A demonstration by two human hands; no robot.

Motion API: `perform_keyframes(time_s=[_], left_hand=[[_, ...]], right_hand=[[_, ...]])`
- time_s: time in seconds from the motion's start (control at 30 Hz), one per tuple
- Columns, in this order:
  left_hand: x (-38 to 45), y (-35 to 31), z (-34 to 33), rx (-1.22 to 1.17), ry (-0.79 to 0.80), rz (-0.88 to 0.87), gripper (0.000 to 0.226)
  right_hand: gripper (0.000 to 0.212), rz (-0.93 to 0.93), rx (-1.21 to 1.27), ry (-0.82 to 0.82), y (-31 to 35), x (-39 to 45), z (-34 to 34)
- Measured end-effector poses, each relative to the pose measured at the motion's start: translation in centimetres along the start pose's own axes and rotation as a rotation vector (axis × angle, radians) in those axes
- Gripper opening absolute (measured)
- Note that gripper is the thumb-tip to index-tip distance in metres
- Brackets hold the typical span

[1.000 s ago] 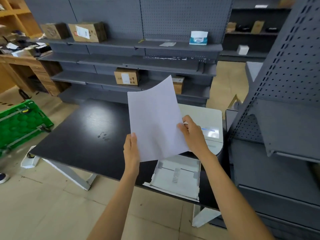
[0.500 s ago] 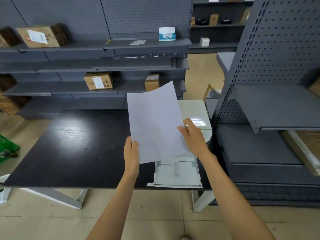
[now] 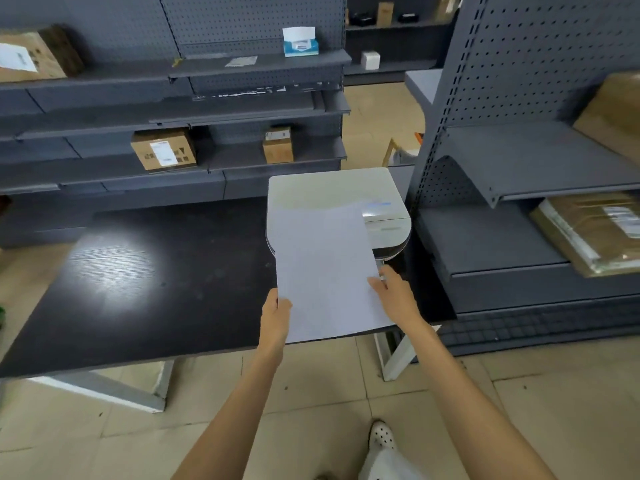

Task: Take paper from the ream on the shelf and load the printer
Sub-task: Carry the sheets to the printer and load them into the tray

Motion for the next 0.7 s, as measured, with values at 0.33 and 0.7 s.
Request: perform_keyframes(time_s=[0.33,0.7], left_hand=[[-2.6,7.0,-3.6,0.128,0.137,0.184,0.029],[-1.4,10.6,-6.8,0.185,0.210,0.300,0.037]], right_hand=[[0.026,-0.210,-0.066,-0.037,-9.4,-3.7,-1.1],[0.012,-0.333,-0.174,-0.008,-13.9,-2.9,-2.5]])
Point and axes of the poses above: each hand's wrist, its own x-axis towards the middle knuckle, its own z-axis out of the back of the hand, y = z × x, the point moved 9 cm from there along x, towards the middle knuckle, and after that the axes turned 6 degrees about -y, right-handed, at the moved point
